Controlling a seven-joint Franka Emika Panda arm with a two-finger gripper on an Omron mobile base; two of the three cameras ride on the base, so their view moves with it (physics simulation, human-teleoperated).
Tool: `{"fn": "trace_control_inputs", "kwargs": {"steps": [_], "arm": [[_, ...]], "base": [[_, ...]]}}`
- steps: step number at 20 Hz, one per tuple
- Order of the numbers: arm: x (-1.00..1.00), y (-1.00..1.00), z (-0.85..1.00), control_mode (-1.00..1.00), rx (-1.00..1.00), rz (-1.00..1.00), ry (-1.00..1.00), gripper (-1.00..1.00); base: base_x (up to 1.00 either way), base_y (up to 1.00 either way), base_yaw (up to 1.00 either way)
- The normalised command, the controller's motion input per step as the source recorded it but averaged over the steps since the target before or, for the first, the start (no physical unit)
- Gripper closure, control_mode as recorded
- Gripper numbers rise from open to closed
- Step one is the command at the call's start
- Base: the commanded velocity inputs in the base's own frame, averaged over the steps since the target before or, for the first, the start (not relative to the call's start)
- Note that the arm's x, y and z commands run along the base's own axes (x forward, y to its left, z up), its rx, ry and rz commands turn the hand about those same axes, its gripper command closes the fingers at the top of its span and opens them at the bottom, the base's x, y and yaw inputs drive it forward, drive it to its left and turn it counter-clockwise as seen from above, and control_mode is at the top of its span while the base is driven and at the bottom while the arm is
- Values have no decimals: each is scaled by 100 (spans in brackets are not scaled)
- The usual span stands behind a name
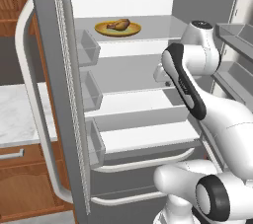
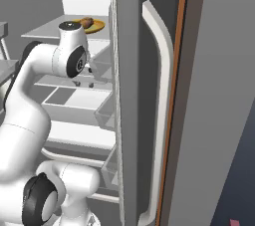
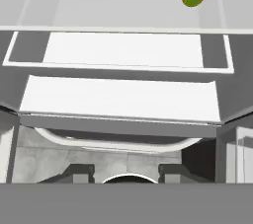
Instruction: Retrieve the chicken drumstick from the fridge and place it on the cutting board.
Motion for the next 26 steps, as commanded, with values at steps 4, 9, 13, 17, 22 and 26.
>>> {"fn": "trace_control_inputs", "kwargs": {"steps": [4, 9, 13, 17, 22, 26], "arm": [[0, 2, 0, -100, 0, 0, 0, -100], [0, 7, 0, -100, 5, -3, -16, -100], [0, 38, 21, -100, 3, -4, -32, -100], [0, 31, 53, -100, 1, -18, -30, -100], [0, 13, 55, -100, 0, -27, -19, -100], [0, 16, 37, -100, 2, -31, -16, -100]], "base": [[0, 0, 0], [0, 0, 0], [0, 0, 0], [0, 0, 0], [0, 0, 0], [0, 0, 0]]}}
